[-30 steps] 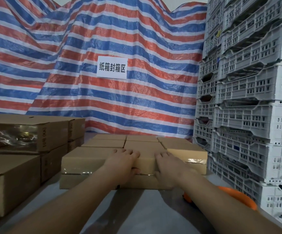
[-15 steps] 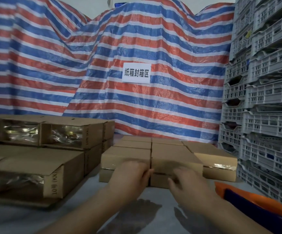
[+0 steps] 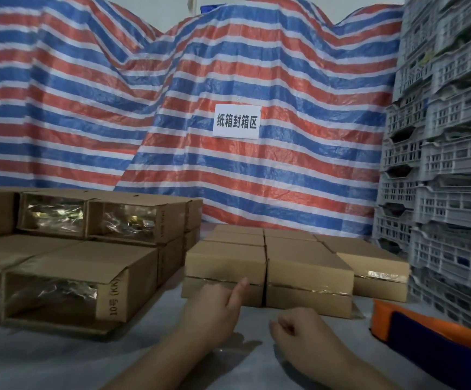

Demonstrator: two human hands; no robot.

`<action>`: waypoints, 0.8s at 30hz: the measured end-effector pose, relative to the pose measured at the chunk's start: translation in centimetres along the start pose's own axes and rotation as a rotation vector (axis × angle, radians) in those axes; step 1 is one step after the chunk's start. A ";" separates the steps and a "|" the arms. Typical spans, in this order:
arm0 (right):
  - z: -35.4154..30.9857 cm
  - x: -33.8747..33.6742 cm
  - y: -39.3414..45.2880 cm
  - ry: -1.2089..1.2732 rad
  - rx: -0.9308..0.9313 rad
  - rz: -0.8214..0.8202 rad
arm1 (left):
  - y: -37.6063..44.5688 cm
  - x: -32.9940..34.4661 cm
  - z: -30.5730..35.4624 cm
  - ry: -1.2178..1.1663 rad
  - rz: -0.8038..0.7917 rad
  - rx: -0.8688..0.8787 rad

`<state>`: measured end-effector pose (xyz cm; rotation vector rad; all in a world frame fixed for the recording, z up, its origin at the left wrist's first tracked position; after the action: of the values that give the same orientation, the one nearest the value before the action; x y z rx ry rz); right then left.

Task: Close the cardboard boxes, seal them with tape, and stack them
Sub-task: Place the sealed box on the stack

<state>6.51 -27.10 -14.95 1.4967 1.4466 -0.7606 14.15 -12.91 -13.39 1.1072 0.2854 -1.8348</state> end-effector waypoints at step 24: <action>-22.6 -3.3 25.5 -0.053 -0.243 0.064 | 5.0 -30.4 -14.1 0.717 0.282 -0.324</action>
<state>27.64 -6.12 1.93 1.3210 1.3908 -0.5595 30.73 11.12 3.85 1.4494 0.7682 -1.0458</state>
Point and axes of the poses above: each hand's wrist, its own y-axis towards the middle knuckle, its own x-axis out of the palm, z = x × y, the point moved 10 cm from there along y, towards the middle knuckle, and after that the axes turned 15 degrees about -z, right-handed, at the moved point
